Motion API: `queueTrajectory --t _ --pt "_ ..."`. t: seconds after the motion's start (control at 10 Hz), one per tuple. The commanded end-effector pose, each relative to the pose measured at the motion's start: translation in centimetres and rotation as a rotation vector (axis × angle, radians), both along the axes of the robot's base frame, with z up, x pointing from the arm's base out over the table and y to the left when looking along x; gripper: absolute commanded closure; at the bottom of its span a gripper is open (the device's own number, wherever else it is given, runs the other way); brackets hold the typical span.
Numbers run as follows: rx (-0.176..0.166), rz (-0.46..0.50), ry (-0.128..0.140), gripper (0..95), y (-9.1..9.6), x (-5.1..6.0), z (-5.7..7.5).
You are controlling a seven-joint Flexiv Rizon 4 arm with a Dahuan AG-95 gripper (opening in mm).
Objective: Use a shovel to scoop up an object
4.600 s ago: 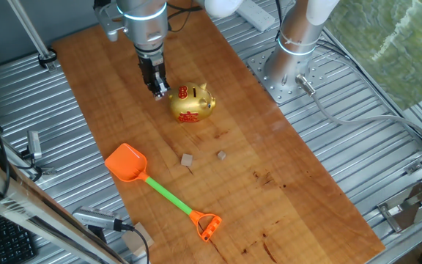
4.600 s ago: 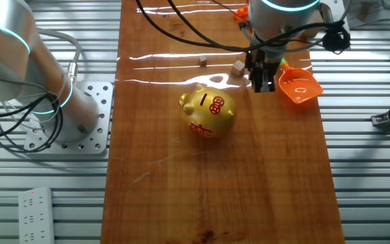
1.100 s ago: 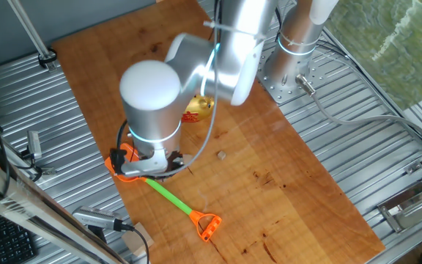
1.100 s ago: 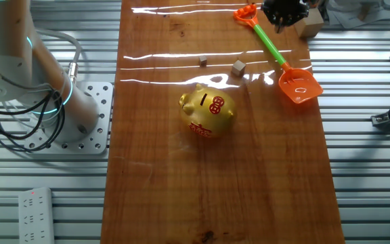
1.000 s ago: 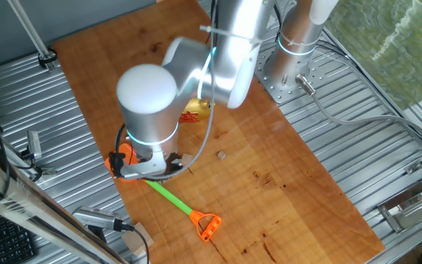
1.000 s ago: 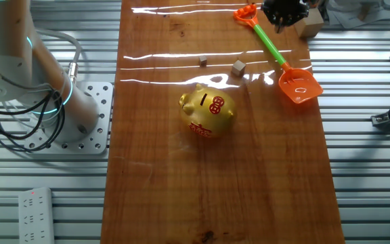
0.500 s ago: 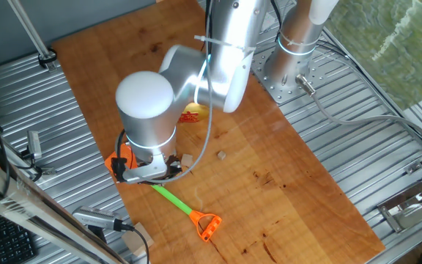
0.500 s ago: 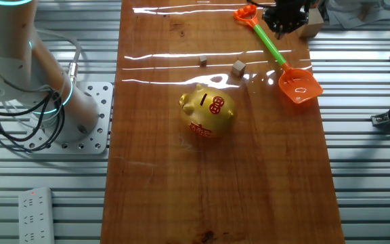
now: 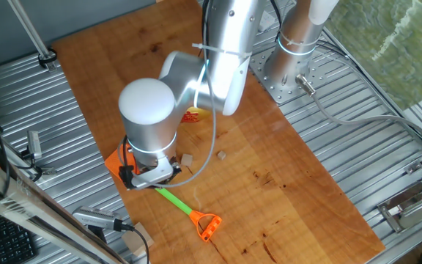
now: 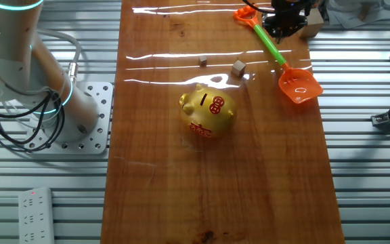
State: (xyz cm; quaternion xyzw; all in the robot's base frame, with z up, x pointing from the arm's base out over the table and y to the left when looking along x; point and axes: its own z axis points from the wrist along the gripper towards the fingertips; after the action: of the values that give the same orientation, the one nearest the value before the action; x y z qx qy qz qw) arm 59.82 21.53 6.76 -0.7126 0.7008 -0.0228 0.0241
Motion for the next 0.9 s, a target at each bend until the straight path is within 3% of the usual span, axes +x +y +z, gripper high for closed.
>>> queueTrajectory --t 0.1,0.6,0.7,0.9 --pt "-0.008 0.065 -0.010 95.0 0.02 0.16 -0.74" --pt "-0.018 0.116 -0.015 95.0 0.04 0.20 -0.90" --pt "-0.022 0.129 -0.015 76.0 0.04 0.21 -0.96" --pt "-0.027 0.150 -0.014 76.0 0.04 0.22 -1.07"
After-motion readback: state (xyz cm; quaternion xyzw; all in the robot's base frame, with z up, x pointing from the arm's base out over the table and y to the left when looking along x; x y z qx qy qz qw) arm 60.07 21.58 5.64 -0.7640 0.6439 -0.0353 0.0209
